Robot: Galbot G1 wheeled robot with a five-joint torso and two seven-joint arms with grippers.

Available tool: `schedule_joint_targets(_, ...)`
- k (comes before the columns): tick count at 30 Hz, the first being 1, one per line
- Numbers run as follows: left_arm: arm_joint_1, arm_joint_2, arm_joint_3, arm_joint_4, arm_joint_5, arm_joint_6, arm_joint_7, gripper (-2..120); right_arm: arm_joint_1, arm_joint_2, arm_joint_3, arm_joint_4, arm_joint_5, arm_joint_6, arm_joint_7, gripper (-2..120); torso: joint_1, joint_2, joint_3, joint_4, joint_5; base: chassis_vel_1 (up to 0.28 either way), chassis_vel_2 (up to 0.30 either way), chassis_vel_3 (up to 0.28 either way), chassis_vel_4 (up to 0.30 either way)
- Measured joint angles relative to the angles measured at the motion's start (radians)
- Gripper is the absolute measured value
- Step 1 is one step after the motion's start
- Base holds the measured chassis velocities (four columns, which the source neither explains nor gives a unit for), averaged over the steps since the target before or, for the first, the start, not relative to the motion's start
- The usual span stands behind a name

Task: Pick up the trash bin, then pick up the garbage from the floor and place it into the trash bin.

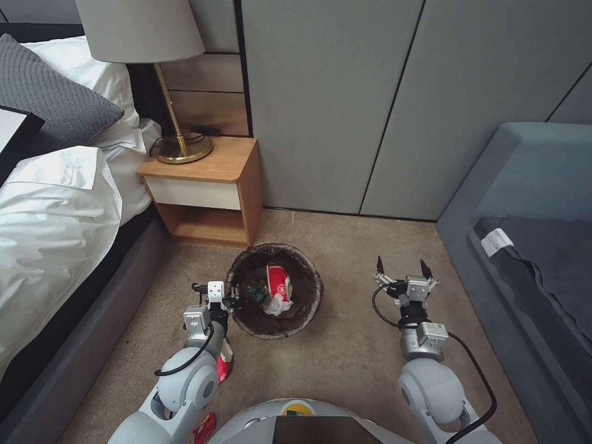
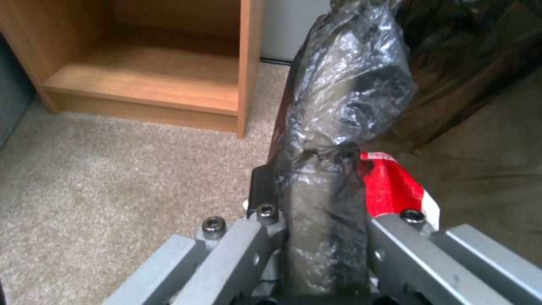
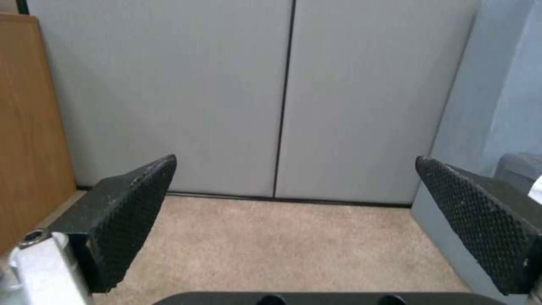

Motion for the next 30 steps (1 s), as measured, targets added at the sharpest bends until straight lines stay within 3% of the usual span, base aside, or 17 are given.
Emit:
schedule_joint_targets(14, 0.009, -0.001, -0.004, -0.015, -0.004, 0.0, -0.004, 3, 0.007, 0.005, -0.018, 0.0, -0.004, -0.003, 0.004, 100, 0.0, 0.0, 0.0, -0.0001, 0.0, 0.0, 0.0, 0.0, 0.0)
schedule_joint_targets(30, 0.019, 0.0, -0.014, -0.033, -0.004, 0.001, -0.004, 3, 0.007, 0.005, -0.029, 0.005, -0.01, -0.006, 0.008, 100, 0.0, 0.0, 0.0, 0.0, 0.0001, 0.084, 0.077, 0.083, 0.086)
